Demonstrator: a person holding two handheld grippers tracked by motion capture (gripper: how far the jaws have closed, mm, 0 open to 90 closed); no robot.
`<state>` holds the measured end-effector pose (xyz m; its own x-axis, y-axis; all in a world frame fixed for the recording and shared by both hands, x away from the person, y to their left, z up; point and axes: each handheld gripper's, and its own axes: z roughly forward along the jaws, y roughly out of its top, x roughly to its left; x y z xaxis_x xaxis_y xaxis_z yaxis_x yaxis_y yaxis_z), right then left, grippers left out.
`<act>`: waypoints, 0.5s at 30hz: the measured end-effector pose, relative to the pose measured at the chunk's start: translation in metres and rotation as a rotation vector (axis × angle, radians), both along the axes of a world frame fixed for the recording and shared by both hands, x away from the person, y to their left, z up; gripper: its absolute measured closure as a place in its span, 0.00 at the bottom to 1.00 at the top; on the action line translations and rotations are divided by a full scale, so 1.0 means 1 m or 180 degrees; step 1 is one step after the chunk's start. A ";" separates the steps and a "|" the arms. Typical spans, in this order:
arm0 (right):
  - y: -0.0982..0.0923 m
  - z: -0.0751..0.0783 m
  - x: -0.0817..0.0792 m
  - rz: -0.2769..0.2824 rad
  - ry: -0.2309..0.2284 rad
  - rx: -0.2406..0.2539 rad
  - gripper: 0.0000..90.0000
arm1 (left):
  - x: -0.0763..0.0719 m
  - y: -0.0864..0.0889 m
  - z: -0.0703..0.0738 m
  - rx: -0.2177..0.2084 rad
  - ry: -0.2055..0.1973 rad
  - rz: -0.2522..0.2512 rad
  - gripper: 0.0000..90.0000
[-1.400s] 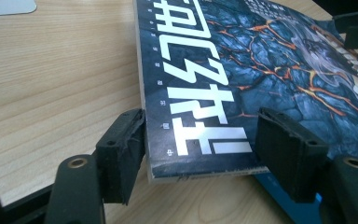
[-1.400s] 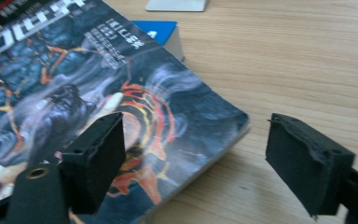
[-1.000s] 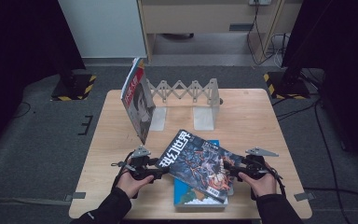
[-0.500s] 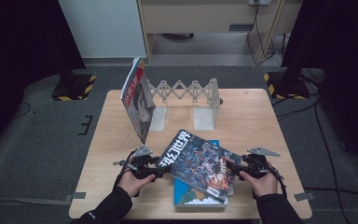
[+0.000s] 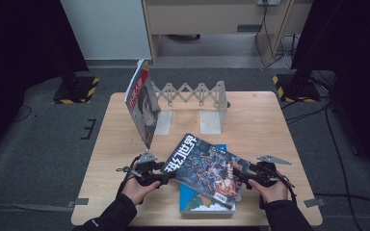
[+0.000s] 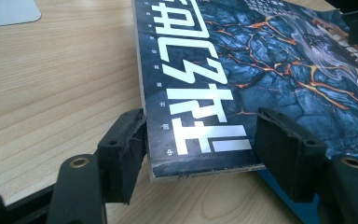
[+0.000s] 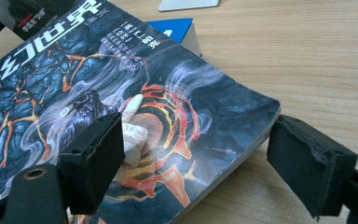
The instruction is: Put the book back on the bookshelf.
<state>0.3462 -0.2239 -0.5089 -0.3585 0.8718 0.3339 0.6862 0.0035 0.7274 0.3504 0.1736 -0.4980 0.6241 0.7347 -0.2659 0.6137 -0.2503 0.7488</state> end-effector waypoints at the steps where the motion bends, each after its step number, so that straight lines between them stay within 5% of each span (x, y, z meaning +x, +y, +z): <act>1: 0.000 0.000 0.001 0.0027 0.0000 0.0000 0.22 | -0.001 0.000 0.000 0.0004 -0.0001 0.0000 0.38; 12: 0.009 0.002 0.011 0.0145 -0.0004 -0.0037 0.21 | -0.007 0.006 0.002 0.0021 0.0060 -0.0001 0.38; 15: 0.009 0.002 0.012 0.0166 -0.0019 -0.0055 0.22 | -0.004 0.004 0.001 0.0057 0.0034 0.0061 0.30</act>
